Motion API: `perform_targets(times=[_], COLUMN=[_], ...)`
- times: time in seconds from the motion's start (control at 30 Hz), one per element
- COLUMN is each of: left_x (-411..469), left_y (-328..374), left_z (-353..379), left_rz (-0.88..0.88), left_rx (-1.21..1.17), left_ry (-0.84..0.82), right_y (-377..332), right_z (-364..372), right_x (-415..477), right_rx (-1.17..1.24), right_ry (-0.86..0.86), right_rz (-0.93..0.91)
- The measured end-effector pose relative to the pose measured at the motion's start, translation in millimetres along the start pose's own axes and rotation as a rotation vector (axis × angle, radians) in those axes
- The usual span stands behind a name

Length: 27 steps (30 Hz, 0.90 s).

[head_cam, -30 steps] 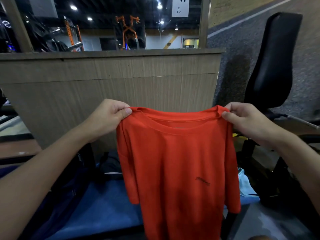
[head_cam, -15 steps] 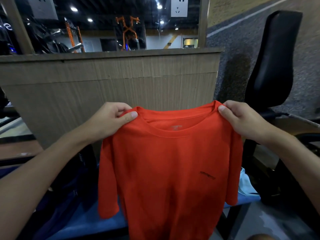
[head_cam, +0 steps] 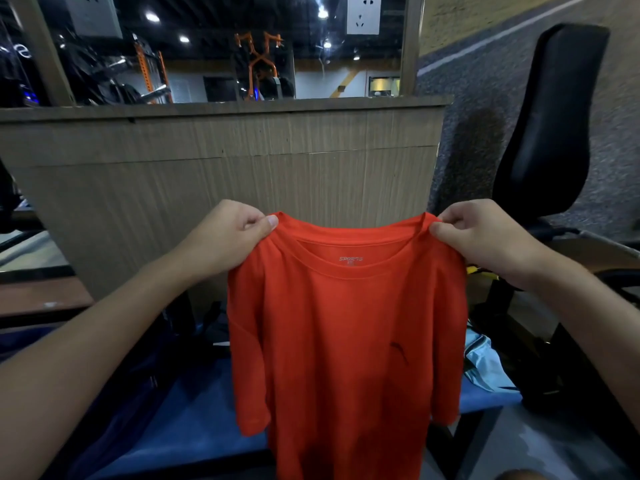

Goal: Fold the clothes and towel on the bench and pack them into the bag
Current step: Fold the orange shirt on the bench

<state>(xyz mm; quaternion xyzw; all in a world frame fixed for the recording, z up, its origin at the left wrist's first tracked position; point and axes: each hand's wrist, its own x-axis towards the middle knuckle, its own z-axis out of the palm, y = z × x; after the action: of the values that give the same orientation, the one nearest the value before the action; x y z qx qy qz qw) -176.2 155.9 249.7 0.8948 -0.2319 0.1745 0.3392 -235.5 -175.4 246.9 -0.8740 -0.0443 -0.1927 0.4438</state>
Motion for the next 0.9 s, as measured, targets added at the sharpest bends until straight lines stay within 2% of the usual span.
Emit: perform_targets(times=[0.17, 0.33, 0.6, 0.9], left_x=[1.1, 0.5, -4.0, -13.4], left_y=[15.9, 35.2, 47.9, 37.3], left_z=[14.3, 33.7, 46.5, 39.1], left_rz=[0.004, 0.024, 0.037, 0.01], left_rx=[0.05, 0.026, -0.128, -0.326], left_ry=[0.035, 0.003, -0.101, -0.203], right_y=[-19.2, -41.7, -62.7, -55.0], right_z=[30.2, 65.8, 101.1, 112.2], right_x=[-7.6, -15.5, -22.2, -21.2], right_rx=[0.153, 0.291, 0.384, 0.309], right_ry=[-0.071, -0.106, -0.135, -0.122], right_rz=[0.182, 0.227, 0.128, -0.013])
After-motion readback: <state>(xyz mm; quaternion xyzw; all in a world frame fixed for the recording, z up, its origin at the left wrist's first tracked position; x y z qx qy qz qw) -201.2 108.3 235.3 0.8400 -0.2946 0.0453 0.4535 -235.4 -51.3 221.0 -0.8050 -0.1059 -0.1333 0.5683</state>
